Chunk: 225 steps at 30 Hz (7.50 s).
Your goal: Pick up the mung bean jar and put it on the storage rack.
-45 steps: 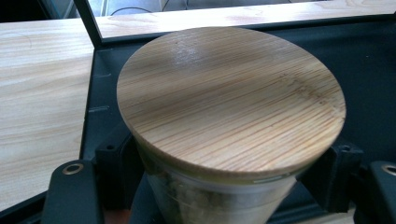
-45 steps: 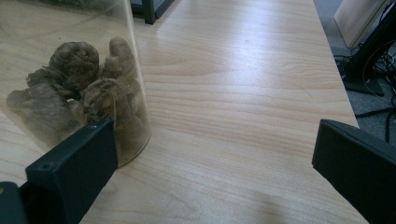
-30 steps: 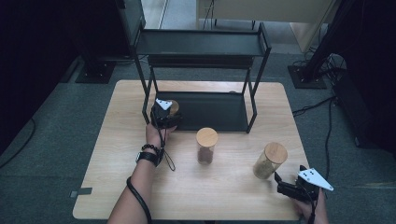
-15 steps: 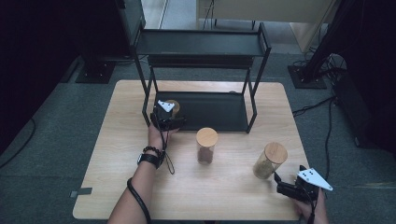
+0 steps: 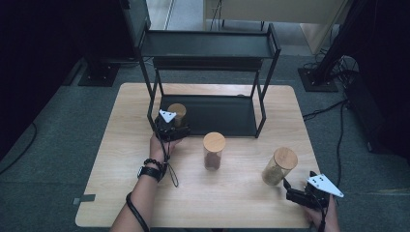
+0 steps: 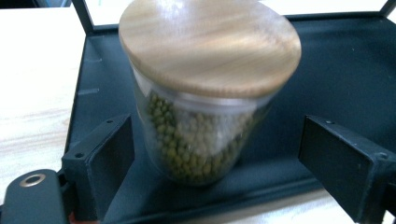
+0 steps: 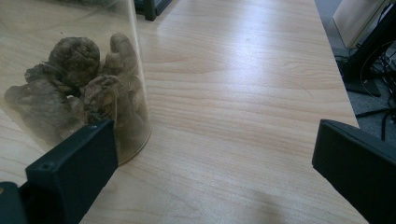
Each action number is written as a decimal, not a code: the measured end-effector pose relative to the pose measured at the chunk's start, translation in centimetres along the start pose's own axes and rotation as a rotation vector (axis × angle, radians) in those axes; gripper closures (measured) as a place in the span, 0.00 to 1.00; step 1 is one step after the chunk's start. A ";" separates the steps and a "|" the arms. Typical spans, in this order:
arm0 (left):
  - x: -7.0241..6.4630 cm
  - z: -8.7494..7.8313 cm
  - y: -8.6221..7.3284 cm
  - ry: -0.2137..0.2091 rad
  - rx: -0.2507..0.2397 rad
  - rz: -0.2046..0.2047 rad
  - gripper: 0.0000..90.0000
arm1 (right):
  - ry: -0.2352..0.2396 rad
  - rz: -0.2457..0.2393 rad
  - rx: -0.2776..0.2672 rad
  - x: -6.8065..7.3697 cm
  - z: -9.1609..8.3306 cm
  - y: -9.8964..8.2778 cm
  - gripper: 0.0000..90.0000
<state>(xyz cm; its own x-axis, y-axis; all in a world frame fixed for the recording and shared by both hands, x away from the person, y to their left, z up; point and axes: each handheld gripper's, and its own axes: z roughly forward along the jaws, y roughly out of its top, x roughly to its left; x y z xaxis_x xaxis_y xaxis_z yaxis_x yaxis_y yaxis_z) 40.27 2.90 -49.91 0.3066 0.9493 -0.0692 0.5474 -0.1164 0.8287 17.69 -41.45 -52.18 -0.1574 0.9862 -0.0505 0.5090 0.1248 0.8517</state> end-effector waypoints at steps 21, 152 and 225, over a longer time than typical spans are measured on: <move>0.7 -1.6 -2.6 -0.017 -0.007 -0.008 0.12 | -0.011 -0.005 0.003 0.1 0.0 0.0 0.00; 8.0 -10.5 -8.9 0.030 -0.029 0.027 0.00 | -0.052 -0.023 0.019 0.4 0.2 0.1 0.00; 12.2 -16.0 -12.2 0.128 -0.067 -0.067 0.00 | -0.057 -0.019 0.034 0.3 0.3 0.1 0.00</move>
<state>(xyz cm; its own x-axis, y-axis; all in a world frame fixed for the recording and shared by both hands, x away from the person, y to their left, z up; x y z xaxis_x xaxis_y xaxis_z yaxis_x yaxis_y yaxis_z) 24.93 20.53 -51.96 0.1668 0.9843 -0.0580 0.5086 -0.0355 0.8603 17.97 -41.07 -52.26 -0.1196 0.9881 -0.0972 0.5349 0.1466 0.8321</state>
